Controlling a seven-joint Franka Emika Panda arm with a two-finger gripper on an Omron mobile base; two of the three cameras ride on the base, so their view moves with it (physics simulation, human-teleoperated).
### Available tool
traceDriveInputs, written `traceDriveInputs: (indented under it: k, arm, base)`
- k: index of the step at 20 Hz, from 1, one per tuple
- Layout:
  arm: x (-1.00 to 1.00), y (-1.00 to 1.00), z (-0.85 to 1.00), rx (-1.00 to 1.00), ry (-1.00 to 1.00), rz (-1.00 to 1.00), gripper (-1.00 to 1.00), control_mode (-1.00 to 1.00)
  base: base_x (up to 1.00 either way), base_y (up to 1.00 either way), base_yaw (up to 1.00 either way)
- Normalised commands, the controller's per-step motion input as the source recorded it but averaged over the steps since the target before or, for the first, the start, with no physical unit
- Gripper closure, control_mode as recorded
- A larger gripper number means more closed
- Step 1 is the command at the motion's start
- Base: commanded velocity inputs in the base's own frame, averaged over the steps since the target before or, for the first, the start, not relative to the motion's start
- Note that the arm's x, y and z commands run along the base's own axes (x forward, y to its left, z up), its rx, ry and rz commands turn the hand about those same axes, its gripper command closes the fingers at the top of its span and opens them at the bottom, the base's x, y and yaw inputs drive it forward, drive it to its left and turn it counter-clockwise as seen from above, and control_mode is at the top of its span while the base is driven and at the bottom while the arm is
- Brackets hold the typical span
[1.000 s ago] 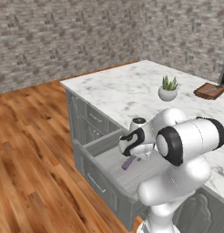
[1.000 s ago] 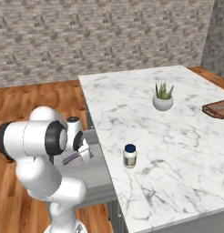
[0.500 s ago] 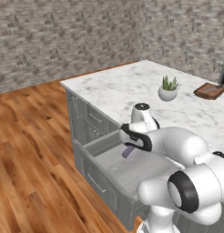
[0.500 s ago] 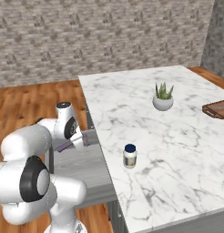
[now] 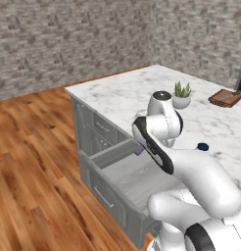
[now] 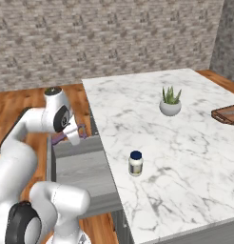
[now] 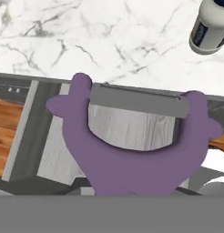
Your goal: Open the drawer on the right and place the cutting tools on the cutting board.
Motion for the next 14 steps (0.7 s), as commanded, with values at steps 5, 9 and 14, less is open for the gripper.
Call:
traceDriveInputs:
  k: [5,9,14]
  arm:
    - [-0.28,-0.09,1.00,0.01,-0.28,0.00,1.00,-1.00]
    - [-0.13,-0.04,0.74,0.01,-0.25,0.00,1.00,-1.00]
    - [-0.03,0.00,0.02,0.00,-0.03,0.00,1.00,-1.00]
  base:
    - [0.00,0.00,0.00]
    - [0.00,0.00,0.00]
    - [0.00,0.00,0.00]
